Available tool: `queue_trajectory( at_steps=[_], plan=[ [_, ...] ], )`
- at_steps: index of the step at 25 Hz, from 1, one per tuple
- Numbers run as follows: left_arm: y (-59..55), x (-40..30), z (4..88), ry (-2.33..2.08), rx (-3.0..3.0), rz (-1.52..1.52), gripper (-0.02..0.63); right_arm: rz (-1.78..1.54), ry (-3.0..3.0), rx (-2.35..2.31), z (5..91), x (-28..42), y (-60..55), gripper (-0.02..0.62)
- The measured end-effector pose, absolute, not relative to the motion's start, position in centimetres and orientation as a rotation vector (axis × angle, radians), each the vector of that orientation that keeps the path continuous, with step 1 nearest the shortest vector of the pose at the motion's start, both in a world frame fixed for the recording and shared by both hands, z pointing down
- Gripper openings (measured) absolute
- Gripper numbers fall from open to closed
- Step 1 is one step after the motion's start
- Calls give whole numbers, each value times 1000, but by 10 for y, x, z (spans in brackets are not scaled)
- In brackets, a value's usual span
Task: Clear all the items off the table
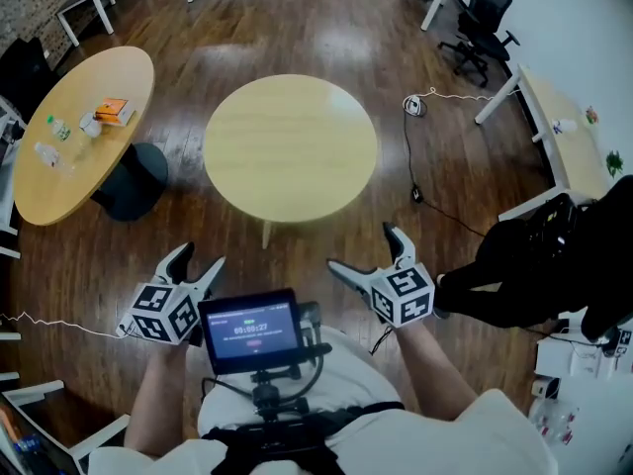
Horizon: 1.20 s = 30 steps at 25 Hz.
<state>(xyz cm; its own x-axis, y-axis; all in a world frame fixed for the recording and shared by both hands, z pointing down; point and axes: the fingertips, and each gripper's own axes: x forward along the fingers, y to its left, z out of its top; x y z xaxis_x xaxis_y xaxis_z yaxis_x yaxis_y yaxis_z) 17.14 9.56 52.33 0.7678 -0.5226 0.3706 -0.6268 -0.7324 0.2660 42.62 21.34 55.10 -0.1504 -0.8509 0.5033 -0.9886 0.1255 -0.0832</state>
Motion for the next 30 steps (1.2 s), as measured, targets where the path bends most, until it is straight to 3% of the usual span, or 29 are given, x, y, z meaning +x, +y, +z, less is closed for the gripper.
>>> queue_trajectory(
  at_steps=[10, 30],
  plan=[
    [154, 215, 522, -928, 2569, 367, 318, 525, -2197, 1693, 542, 449, 237, 617],
    [192, 206, 512, -1109, 2521, 337, 318, 487, -2239, 1695, 526, 484, 261, 614]
  ],
)
